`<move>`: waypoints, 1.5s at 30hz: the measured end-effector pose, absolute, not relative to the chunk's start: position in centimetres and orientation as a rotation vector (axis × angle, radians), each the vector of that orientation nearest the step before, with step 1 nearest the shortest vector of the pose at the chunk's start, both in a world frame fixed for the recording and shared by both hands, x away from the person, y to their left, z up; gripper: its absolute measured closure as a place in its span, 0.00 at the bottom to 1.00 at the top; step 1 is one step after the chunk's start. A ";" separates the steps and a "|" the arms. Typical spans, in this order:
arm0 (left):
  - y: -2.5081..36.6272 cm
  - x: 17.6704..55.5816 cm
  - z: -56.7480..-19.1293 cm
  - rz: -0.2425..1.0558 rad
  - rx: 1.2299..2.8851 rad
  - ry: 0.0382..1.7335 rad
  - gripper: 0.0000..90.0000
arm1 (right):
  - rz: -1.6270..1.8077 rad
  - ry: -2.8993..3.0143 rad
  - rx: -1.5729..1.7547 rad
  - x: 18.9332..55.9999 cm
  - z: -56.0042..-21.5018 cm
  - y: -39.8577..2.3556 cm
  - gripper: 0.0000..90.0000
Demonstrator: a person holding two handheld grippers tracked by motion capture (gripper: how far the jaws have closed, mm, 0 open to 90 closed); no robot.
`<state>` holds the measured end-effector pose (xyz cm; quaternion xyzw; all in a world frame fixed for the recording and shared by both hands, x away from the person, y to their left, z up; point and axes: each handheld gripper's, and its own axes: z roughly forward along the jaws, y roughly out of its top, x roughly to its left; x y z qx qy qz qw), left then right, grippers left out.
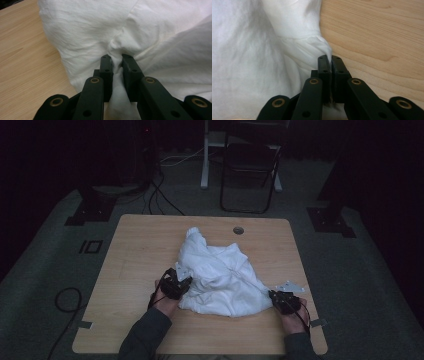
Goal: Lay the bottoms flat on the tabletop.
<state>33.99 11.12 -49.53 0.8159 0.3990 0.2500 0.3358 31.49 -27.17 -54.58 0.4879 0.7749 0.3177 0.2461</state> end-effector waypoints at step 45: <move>15.1 30.3 -45.4 0.643 1.967 1.038 0.60 | 0.895 2.117 1.333 31.4 -54.7 -27.4 0.96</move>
